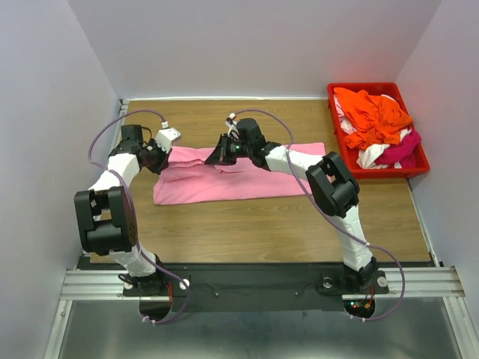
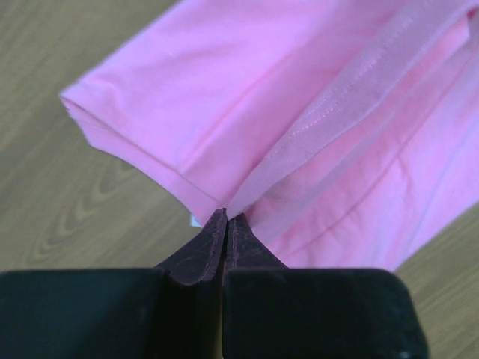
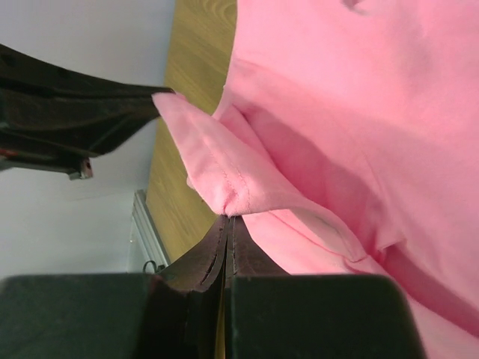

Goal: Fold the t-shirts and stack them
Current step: Fold the tshirt

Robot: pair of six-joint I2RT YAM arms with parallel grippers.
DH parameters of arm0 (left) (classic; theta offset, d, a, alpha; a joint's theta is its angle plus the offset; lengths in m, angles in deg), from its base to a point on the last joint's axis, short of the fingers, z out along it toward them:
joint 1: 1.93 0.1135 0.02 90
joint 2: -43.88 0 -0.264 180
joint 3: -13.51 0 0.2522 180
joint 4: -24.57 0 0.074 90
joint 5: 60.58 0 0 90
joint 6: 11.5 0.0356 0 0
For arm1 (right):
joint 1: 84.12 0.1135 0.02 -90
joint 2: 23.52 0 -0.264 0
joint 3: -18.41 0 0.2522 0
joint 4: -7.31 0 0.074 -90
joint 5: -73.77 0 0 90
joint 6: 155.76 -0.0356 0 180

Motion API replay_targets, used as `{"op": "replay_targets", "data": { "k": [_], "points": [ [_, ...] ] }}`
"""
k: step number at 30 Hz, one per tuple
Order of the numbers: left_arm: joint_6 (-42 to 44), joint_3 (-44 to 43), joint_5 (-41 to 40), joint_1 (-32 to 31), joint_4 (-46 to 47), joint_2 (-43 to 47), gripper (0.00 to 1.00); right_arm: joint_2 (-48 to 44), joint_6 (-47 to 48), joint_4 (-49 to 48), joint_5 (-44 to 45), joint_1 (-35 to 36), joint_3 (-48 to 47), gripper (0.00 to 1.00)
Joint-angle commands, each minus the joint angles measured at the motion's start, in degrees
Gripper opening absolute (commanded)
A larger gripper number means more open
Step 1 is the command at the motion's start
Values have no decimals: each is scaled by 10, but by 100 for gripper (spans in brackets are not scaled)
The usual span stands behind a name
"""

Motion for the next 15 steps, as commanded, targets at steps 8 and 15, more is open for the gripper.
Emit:
{"op": "replay_targets", "data": {
  "k": [8, 15],
  "points": [
    [-44, -127, 0, -2, 17, -94, 6, 31, 9, -21, 3, -26, -50, 1],
    [-71, -145, -4, -2, 35, -136, 28, 54, 7, -19, 8, -34, -61, 16]
  ]
}}
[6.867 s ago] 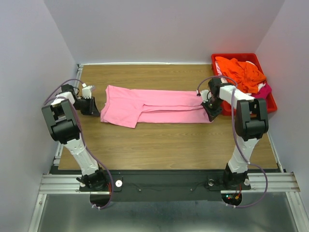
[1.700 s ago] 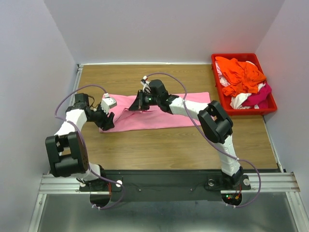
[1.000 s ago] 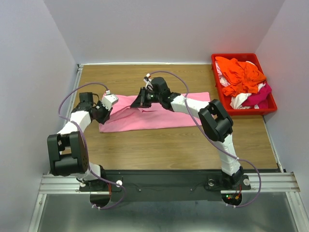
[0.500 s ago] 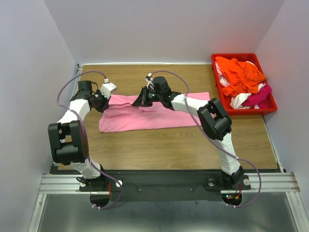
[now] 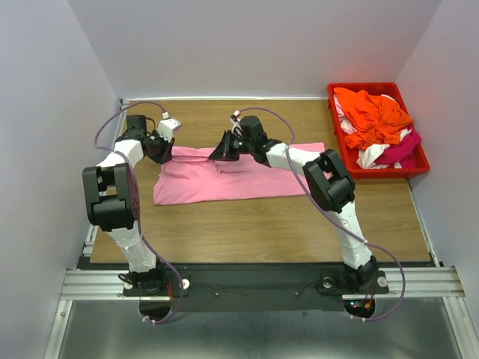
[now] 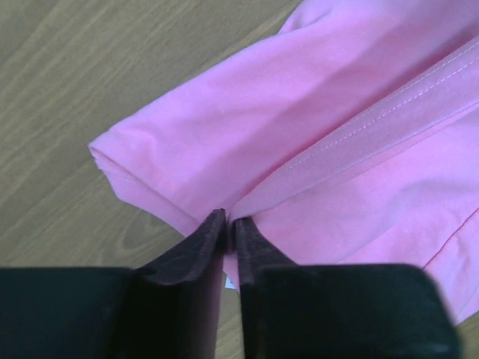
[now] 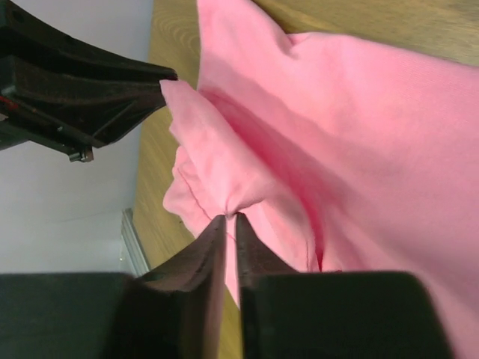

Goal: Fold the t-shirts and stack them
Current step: Fold the tshirt

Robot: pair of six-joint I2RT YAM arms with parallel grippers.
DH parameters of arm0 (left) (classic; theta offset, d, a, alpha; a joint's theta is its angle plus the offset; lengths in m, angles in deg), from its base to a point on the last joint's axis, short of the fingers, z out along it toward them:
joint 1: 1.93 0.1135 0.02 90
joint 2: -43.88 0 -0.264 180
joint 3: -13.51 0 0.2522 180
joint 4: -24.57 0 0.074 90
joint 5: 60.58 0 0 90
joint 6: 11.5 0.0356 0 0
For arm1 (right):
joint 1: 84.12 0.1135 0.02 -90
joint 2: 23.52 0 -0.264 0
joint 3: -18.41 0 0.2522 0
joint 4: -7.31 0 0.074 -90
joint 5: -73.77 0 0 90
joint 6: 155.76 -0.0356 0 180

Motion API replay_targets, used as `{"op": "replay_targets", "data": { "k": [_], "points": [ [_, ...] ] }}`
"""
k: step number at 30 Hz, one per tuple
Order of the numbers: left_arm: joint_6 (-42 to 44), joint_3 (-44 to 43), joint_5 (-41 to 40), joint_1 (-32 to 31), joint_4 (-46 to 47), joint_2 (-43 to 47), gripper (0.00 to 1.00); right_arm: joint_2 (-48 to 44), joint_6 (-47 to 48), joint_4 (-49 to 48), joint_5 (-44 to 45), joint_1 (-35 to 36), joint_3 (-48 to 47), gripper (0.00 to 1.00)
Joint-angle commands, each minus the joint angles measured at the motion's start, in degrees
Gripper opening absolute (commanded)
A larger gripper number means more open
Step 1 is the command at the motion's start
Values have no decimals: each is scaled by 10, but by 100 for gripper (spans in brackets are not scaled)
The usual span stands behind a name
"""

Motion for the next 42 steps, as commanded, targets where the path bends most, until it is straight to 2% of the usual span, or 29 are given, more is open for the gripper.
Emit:
{"op": "replay_targets", "data": {
  "k": [1, 3, 7, 9, 14, 17, 18, 21, 23, 24, 27, 31, 37, 42],
  "points": [
    [-28, -29, 1, 2, 21, 0, 35, 11, 3, -19, 5, -12, -22, 22],
    [-38, -34, 1, 5, 24, 2, 39, 11, 3, -19, 5, -17, -22, 32],
    [-79, -57, 15, 27, 37, 7, 45, -4, 7, -20, 4, -37, -19, 43],
    [-104, -72, 32, 50, 36, 11, 45, -29, 14, -18, 1, -52, -13, 44],
    [-83, -75, 71, 58, -19, 39, 44, -98, 89, 22, -58, -94, 28, 42],
    [-70, -51, 68, 51, -39, 47, 43, -146, 205, 142, -83, -112, 47, 40],
    [-73, -36, 68, 50, -41, 51, 43, -155, 282, 218, -84, -116, 50, 40],
    [-76, -13, 75, 39, -52, 54, 43, -187, 426, 367, -55, -130, 62, 34],
    [-81, 6, 78, 24, -55, 59, 43, -213, 470, 409, -37, -141, 94, 31],
    [-82, 23, 79, 21, -56, 66, 43, -246, 509, 427, -18, -156, 141, 30],
    [-90, 44, 80, 11, -55, 73, 43, -299, 552, 450, 21, -188, 198, 26],
    [-90, 71, 73, 6, -55, 79, 43, -312, 593, 462, 82, -237, 245, 20],
    [-96, 85, 62, 3, -55, 81, 43, -237, 600, 460, 65, -320, 199, 16],
    [-99, 95, 52, 4, -51, 77, 42, -179, 574, 452, 33, -348, 152, 15]
  ]
}}
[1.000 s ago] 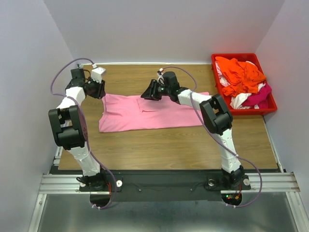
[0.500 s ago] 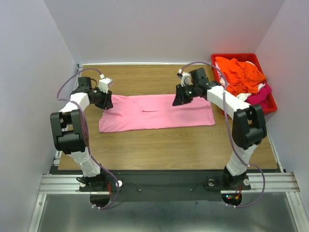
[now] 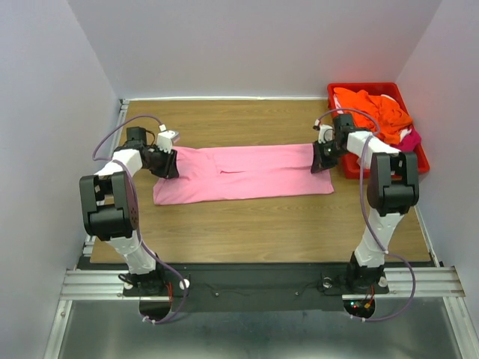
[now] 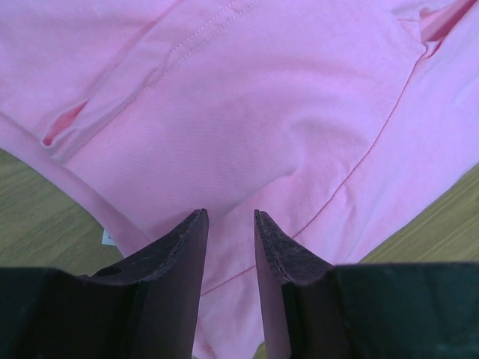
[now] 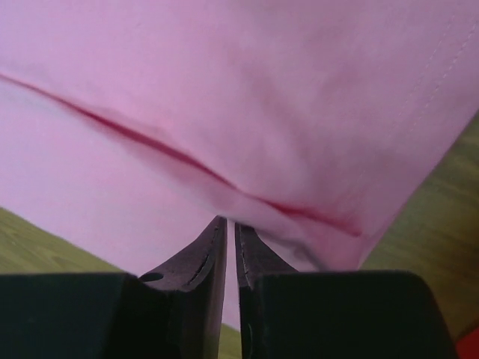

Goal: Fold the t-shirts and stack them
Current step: Fold the tshirt

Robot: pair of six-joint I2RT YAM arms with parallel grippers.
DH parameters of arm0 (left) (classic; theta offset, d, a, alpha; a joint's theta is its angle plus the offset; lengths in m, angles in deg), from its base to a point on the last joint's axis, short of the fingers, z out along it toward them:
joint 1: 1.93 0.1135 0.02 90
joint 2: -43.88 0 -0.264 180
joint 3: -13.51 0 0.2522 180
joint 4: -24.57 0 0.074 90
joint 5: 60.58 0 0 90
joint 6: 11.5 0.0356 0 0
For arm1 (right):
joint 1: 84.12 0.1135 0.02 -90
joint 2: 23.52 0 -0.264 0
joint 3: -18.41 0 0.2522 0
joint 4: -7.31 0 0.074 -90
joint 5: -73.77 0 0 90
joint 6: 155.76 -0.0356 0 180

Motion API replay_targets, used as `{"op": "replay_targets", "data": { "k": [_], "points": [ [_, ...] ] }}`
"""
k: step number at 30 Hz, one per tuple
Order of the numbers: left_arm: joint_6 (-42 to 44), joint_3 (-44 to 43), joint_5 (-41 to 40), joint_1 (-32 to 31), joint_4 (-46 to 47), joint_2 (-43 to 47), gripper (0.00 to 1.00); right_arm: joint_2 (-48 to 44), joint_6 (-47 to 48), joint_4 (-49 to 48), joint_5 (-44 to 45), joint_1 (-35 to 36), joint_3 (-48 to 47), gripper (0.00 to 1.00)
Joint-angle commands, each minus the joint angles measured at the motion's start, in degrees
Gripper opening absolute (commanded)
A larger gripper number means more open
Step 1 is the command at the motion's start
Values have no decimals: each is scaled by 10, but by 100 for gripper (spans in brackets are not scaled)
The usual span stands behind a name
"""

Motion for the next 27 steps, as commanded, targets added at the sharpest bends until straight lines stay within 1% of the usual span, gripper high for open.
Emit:
{"op": "replay_targets", "data": {
  "k": [1, 5, 8, 11, 15, 18, 20, 21, 22, 23, 24, 25, 26, 27],
  "points": [
    [-7, 17, -7, 0, 1, 26, 42, 33, -12, -6, -36, -14, -44, 15],
    [-13, 21, -29, 0, 11, 16, 41, 78, -35, -8, -58, -40, -68, 14],
    [-22, 22, -48, -1, 21, 2, 41, 102, -62, -8, -92, -63, -83, 13],
    [-31, 22, -70, 1, 34, -15, 41, 111, -69, -7, -113, -74, -85, 12],
    [-43, -5, -93, 5, 41, -71, 39, 109, -66, -5, -98, -75, -64, 11],
    [-44, -56, -114, 7, 41, -115, 38, 98, -57, -2, -100, -75, -27, 11],
    [-42, -113, -130, 7, 33, -144, 36, 85, -47, 3, -110, -71, 0, 11],
    [-40, -137, -133, 6, 27, -178, 36, 80, -44, 5, -113, -67, 28, 11],
    [-40, -197, -138, 7, 19, -195, 36, 71, -34, 12, -119, -61, 49, 11],
    [-39, -232, -143, 7, 10, -215, 36, 62, -28, 17, -138, -51, 66, 11],
    [-39, -268, -141, 7, -10, -252, 36, 40, -20, 34, -155, -27, 101, 11],
    [-38, -346, -138, 6, -21, -269, 36, 25, 2, 47, -178, -4, 116, 11],
    [-38, -386, -118, 6, -34, -283, 38, 12, 12, 56, -226, 14, 127, 12],
    [-39, -425, -105, 6, -59, -305, 39, -19, 21, 74, -249, 45, 135, 13]
  ]
}}
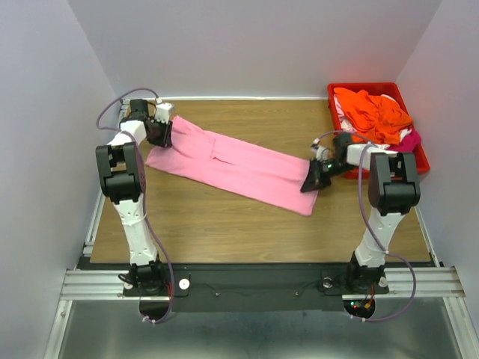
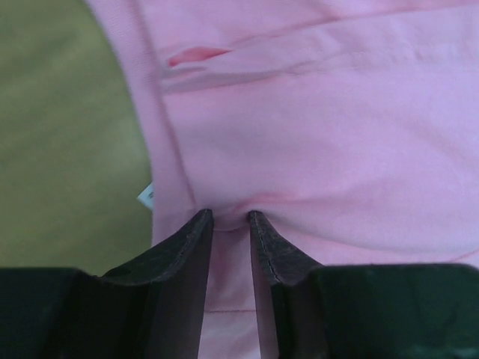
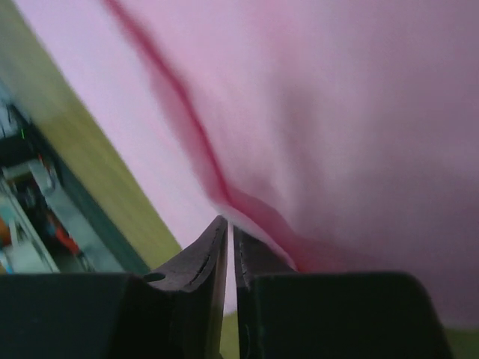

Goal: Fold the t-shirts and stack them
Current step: Fold the tshirt

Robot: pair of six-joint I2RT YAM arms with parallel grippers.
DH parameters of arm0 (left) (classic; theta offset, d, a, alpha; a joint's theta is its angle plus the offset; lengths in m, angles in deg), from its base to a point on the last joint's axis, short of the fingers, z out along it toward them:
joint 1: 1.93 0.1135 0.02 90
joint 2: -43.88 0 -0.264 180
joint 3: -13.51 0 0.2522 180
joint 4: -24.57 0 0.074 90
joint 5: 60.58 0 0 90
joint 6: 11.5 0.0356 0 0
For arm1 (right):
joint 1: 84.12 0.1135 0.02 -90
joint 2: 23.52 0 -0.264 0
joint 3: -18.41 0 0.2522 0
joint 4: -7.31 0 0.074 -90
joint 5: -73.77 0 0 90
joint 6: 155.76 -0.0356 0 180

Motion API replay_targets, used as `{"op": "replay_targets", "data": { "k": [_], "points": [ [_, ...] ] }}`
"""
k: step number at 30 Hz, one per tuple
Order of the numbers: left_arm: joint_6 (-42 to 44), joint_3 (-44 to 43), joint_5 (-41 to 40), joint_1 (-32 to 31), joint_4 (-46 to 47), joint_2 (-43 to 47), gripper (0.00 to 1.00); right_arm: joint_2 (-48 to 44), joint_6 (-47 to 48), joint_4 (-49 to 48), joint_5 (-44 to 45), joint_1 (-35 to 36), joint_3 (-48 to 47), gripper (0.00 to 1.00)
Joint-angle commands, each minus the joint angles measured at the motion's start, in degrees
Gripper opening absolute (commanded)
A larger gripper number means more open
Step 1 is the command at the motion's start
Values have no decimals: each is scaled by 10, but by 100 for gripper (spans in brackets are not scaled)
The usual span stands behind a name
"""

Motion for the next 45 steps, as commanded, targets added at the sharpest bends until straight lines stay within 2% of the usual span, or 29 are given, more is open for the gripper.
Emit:
{"op": "replay_targets", "data": {
  "k": [1, 3, 4, 6, 11, 12, 14, 16, 20, 28, 33, 37, 38, 39, 40, 43, 44, 45],
  "points": [
    [0, -176, 15, 2, -64, -55, 40, -60, 70, 81, -90, 93, 49, 16],
    [-16, -222, 34, 3, -81, -47, 43, -83, 62, 90, -102, 95, 31, 17],
    [-22, -237, 39, 4, -80, -38, 43, -86, 64, 97, -90, 96, -6, 17],
    [-40, -222, 46, 4, -61, 8, 45, -87, 71, 106, -63, 95, -40, 17],
    [-71, -55, 73, 2, -10, 115, 47, -47, 81, 102, 34, 96, -115, 17],
    [-78, -5, 75, -1, 8, 142, 53, -39, 87, 100, 46, 96, -130, 17],
    [-101, 39, 66, -9, 29, 170, 53, -11, 90, 97, 80, 95, -150, 16],
    [-117, 80, 48, -16, 51, 184, 52, 6, 93, 91, 97, 96, -158, 15],
    [-140, 160, -5, -30, 78, 191, 42, 38, 91, 83, 135, 96, -161, 12],
    [-153, 171, -50, -35, 92, 145, 35, 46, 95, 76, 143, 105, -76, 10],
    [-138, 99, -88, -41, 73, 73, 31, 20, 88, 77, 119, 156, 10, 9],
    [-103, -55, -112, -57, 3, -59, 28, -8, 59, 75, 44, 220, 54, 10],
    [-94, -149, -115, -63, -19, -86, 28, -13, 52, 75, 10, 227, 60, 13],
    [-81, -199, -109, -70, -63, -140, 27, -27, 45, 74, -51, 239, 64, 14],
    [-74, -298, -102, -70, -83, -165, 27, -35, 46, 74, -74, 243, 60, 18],
    [-60, -423, -85, -103, -117, -216, 32, -75, 52, 72, -55, 243, 23, 23],
    [-59, -429, -85, -109, -112, -213, 32, -83, 54, 72, -55, 243, 10, 25],
    [-60, -425, -80, -114, -91, -192, 36, -88, 56, 71, -41, 243, -1, 26]
  ]
}}
